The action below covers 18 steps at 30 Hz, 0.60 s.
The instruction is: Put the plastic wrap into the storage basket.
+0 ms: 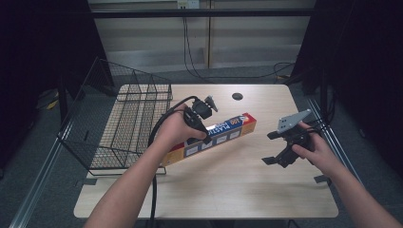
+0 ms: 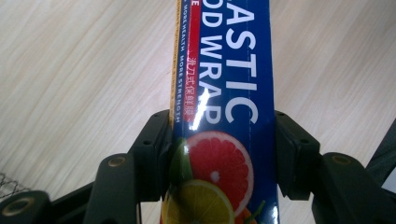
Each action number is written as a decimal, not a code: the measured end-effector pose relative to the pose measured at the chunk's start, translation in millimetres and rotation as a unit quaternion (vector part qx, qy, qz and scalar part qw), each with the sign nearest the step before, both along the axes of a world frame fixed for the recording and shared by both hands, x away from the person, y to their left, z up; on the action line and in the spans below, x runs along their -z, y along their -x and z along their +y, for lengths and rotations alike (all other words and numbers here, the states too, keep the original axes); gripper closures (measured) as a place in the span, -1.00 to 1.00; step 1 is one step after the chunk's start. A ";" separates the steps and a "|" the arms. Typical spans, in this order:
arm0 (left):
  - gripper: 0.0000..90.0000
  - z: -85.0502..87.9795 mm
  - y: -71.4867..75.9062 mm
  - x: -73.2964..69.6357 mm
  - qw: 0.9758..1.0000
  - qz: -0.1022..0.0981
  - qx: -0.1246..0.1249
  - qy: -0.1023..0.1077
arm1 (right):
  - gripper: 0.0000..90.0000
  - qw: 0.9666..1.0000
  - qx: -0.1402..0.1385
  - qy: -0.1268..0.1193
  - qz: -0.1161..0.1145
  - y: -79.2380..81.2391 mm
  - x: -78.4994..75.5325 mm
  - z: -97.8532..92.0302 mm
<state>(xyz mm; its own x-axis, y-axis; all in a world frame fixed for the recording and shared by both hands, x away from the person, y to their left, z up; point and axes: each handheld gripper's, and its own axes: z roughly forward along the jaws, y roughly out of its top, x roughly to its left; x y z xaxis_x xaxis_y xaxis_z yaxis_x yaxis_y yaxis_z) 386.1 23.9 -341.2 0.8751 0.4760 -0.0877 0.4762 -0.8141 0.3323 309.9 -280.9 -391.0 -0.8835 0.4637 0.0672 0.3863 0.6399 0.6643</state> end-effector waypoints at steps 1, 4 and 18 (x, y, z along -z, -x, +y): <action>0.02 1.9 -1.0 -1.8 1.000 -0.005 -0.002 0.001 | -0.95 1.000 0.000 -0.002 0.000 0.2 1.8 0.5; 0.02 6.4 -4.1 -6.3 1.000 -0.001 -0.021 0.004 | -0.95 1.000 0.001 -0.018 0.007 0.5 7.9 0.5; 0.02 29.0 -17.3 -19.4 0.997 -0.001 -0.083 0.001 | -0.94 1.000 -0.001 -0.024 0.009 11.4 23.2 4.0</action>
